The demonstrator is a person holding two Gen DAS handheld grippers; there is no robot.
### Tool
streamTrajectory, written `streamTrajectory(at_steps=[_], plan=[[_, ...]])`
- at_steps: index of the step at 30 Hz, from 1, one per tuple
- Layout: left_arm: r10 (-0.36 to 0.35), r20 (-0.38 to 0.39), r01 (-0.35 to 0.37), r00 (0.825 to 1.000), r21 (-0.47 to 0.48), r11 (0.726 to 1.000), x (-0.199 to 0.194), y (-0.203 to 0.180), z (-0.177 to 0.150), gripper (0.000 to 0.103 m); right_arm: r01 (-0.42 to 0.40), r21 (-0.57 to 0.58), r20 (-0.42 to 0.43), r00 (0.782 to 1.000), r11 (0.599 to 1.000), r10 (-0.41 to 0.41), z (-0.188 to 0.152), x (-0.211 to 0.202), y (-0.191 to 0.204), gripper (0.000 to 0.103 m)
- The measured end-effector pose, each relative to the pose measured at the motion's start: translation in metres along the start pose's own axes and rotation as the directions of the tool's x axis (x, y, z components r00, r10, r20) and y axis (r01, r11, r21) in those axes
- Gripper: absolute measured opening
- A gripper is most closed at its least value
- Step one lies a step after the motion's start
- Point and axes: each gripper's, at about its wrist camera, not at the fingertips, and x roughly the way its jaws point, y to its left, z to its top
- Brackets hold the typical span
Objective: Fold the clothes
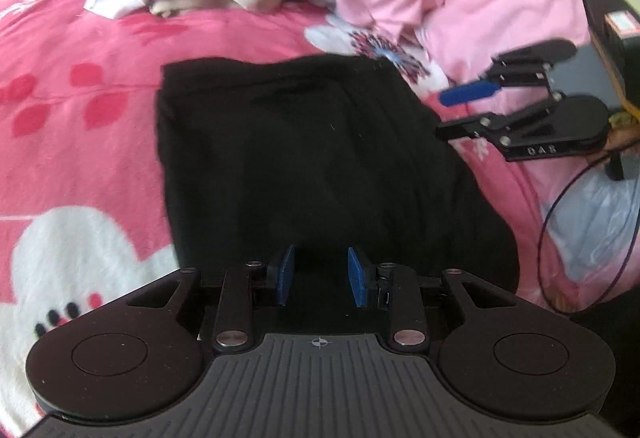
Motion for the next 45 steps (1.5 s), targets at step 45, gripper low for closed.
streamTrajectory(at_steps=[45], plan=[[0.005, -0.016, -0.005, 1.0, -0.028, 1.0, 0.002, 0.003, -0.008, 0.031, -0.119, 0.169, -0.006, 0.993, 0.979, 0.121, -0.013, 0.021, -0.009, 0.03]])
